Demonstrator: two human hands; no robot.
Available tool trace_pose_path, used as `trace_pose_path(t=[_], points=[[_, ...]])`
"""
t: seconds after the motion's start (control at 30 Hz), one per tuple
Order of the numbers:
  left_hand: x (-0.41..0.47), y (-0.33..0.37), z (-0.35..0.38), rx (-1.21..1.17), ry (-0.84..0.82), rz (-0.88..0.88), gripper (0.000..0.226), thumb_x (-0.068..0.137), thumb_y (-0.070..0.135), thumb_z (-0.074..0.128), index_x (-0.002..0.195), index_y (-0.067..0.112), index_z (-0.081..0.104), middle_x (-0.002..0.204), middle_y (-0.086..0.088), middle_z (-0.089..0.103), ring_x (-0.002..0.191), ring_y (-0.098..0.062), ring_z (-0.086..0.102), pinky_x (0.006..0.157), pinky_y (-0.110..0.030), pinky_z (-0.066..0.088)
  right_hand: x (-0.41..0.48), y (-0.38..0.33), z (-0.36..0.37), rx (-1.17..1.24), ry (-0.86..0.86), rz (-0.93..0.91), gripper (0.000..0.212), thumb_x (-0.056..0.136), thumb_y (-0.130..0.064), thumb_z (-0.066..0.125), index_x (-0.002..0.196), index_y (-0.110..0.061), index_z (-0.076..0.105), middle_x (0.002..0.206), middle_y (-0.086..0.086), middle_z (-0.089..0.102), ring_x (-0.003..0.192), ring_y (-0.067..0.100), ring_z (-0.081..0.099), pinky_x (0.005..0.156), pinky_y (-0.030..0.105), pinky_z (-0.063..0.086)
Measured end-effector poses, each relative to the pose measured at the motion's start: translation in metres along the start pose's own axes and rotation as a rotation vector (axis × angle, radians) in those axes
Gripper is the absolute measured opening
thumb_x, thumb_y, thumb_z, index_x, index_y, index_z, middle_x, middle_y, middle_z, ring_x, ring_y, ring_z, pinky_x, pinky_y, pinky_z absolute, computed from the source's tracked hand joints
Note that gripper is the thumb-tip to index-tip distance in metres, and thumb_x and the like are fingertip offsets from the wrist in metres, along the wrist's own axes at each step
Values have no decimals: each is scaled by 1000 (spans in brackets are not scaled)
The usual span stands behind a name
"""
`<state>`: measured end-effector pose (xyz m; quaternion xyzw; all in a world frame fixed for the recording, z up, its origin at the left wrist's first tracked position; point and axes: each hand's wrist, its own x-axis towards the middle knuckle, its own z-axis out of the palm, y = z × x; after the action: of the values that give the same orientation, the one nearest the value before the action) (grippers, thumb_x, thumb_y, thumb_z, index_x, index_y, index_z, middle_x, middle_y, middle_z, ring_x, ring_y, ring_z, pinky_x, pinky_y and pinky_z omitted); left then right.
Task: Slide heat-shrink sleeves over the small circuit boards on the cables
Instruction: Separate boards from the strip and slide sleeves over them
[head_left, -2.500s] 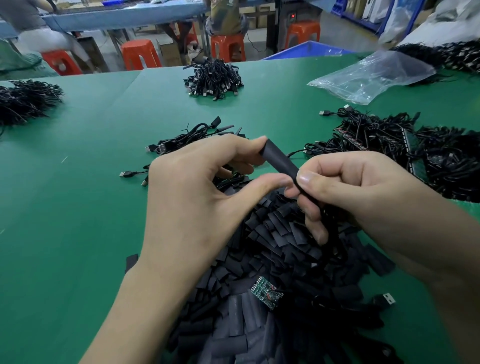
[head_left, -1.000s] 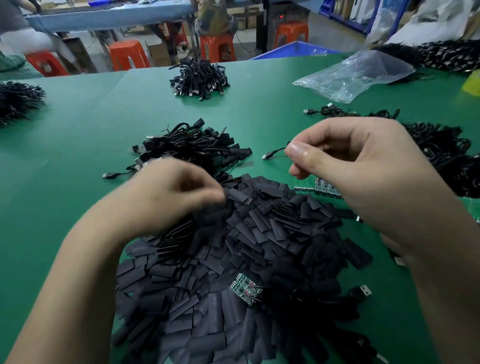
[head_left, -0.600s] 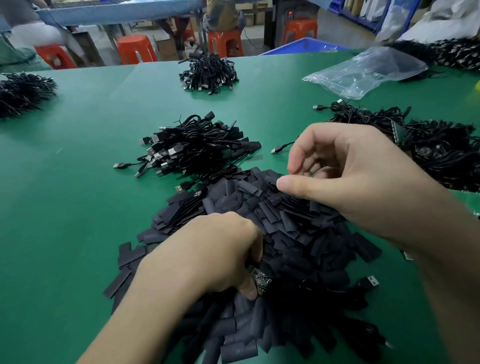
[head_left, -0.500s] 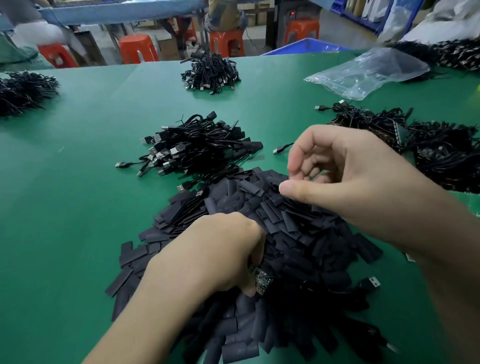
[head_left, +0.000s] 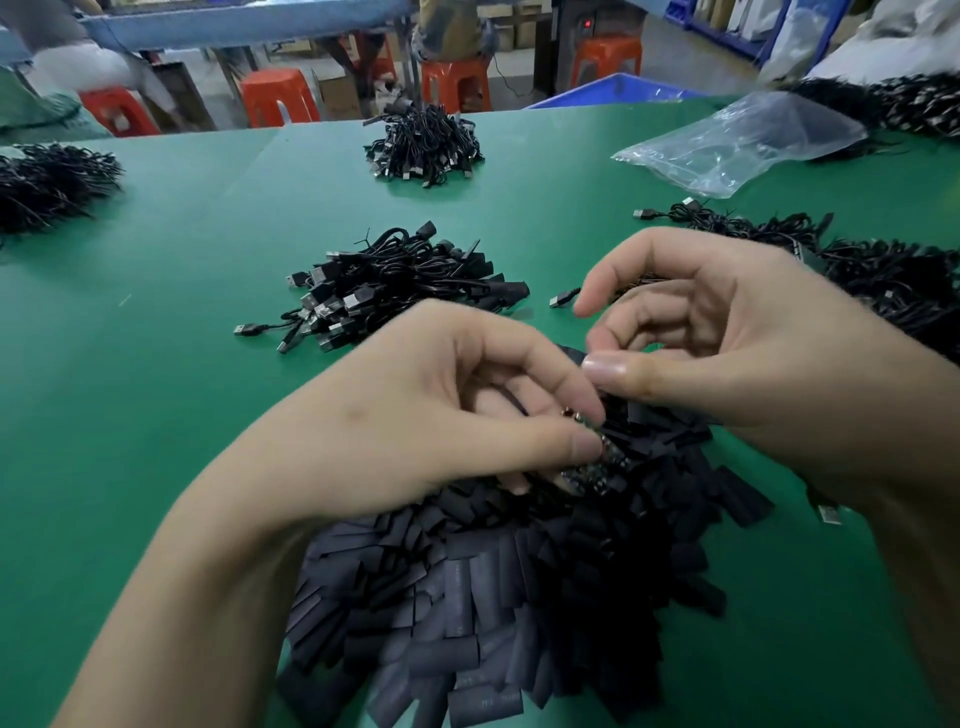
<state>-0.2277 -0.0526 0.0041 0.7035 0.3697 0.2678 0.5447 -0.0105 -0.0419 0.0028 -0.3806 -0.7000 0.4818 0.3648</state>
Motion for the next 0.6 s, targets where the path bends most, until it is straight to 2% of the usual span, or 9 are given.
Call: trace_pose_path(t=[0.07, 0.2, 0.33, 0.43, 0.5, 0.6], points=[[-3, 5, -2, -111, 35, 31, 17, 74, 11, 89, 86, 16, 79, 66, -6, 70, 55, -11, 68, 55, -18, 53, 0, 0, -4, 47, -5, -18, 29, 73, -19, 82, 98, -30, 72, 77, 4, 72, 62, 11, 58, 56, 16, 45], [-7, 10, -5, -145, 158, 63, 26, 67, 12, 93, 87, 20, 78, 64, -8, 72, 55, -18, 72, 50, -21, 54, -2, 0, -7, 63, -12, -42, 35, 71, -27, 90, 101, -32, 73, 78, 3, 74, 64, 13, 60, 59, 20, 48], [-10, 12, -8, -161, 227, 67, 18, 70, 17, 85, 85, 21, 78, 63, -10, 71, 50, -15, 69, 49, -21, 54, -4, -2, -4, 134, -36, -63, 26, 73, -24, 88, 94, -31, 76, 79, 4, 77, 66, 8, 68, 63, 12, 52], [-11, 12, -7, -163, 266, 64, 16, 68, 18, 84, 82, 21, 77, 59, -10, 69, 47, -14, 67, 47, -21, 53, -5, -5, 0, 176, -70, -37, 12, 84, -32, 79, 94, -27, 77, 80, 8, 78, 70, 13, 72, 70, 19, 57], [-10, 13, -6, -165, 284, 71, 16, 68, 19, 86, 81, 20, 77, 56, -9, 67, 46, -15, 66, 47, -21, 53, -5, -6, 2, 150, -108, -1, 21, 92, -42, 71, 90, -21, 76, 78, 5, 77, 69, 13, 71, 71, 23, 58], [-9, 13, -3, -160, 303, 83, 19, 68, 21, 91, 80, 19, 77, 54, -6, 65, 47, -16, 67, 48, -21, 53, -5, -9, 7, 63, -153, 19, 29, 89, -48, 66, 78, -22, 72, 68, 0, 72, 65, 11, 69, 69, 22, 57]])
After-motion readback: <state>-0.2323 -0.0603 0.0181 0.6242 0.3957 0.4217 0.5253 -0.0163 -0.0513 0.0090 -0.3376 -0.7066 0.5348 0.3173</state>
